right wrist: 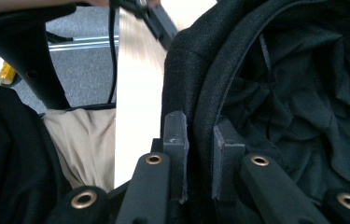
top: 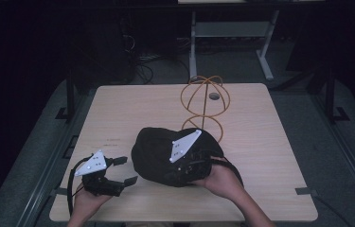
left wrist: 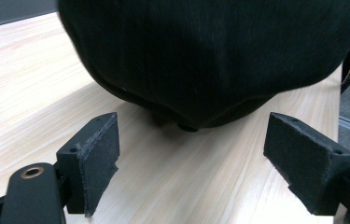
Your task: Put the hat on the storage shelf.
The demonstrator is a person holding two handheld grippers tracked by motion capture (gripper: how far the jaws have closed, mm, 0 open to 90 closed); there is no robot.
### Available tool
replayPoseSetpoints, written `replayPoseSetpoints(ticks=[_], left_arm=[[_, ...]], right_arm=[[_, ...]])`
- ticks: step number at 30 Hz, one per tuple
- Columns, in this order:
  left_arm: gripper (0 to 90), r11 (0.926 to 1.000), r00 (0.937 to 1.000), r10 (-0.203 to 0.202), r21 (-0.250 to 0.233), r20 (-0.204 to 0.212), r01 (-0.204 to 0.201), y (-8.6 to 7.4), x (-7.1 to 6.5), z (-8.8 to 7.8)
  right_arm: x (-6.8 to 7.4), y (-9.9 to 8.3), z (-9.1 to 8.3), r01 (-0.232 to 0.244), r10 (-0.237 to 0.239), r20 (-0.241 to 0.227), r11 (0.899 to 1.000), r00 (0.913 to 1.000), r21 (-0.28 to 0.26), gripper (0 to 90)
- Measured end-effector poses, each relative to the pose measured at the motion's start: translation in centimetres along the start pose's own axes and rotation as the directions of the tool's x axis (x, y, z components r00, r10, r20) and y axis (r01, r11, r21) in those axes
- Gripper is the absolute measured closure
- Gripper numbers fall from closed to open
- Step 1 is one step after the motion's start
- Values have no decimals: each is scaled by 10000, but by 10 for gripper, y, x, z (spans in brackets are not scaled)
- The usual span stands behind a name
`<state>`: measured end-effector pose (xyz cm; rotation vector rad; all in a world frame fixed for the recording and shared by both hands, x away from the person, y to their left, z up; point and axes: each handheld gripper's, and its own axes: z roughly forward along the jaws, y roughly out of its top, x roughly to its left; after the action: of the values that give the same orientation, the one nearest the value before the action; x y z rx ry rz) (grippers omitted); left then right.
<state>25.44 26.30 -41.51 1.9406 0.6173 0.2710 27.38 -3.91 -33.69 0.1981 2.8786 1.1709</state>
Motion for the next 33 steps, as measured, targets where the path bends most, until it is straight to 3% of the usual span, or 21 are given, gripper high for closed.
replayPoseSetpoints(ticks=[3, 9, 13, 15, 18, 19, 20, 25, 30, 33], left_arm=[[176, 9999, 9999, 101, 30, 10, -101, 3, 1, 5], [181, 9980, 9998, -55, -629, 180, 66, 15, 1, 10], [171, 9950, 9997, 93, -996, -208, -114, 22, -1, 15], [177, 9949, 10000, -11, -1007, -61, 5, 24, 2, 19], [276, 9921, 9975, -280, -1206, 648, 357, 25, 6, 24], [351, 9894, 9927, -405, -1340, 1133, 557, 25, 9, 24], [440, 9871, 9908, -417, -1483, 1287, 608, 25, 10, 24], [726, 9810, 9919, 158, -1939, 1262, 90, 30, 7, 25], [834, 9772, 9924, 388, -2118, 1166, -133, 37, 5, 24], [853, 9782, 9929, 589, -2044, 1030, -369, 44, 5, 20]], right_arm=[[1, 3, -7, 77, -77, 10, 9999, 10000, -143, 787], [2, 11, -18, 82, -85, -62, 9992, 9999, -398, 787], [2, 17, -22, 220, -225, -97, 9989, 9997, -425, 787], [3, 19, -24, 193, -198, -121, 9989, 9997, -428, 787], [4, 21, -25, 296, -309, -222, 9980, 9993, -565, 787], [4, 21, -25, 262, -276, -245, 9981, 9993, -553, 787], [4, 20, -25, 253, -268, -266, 9980, 9993, -573, 787], [0, 15, -26, -1, -35, -423, 9964, 9991, -853, 788], [1, 11, -29, -268, 210, -513, 9929, 9985, -1158, 790], [-2, 6, -33, -511, 428, -590, 9878, 9973, -1470, 787]])
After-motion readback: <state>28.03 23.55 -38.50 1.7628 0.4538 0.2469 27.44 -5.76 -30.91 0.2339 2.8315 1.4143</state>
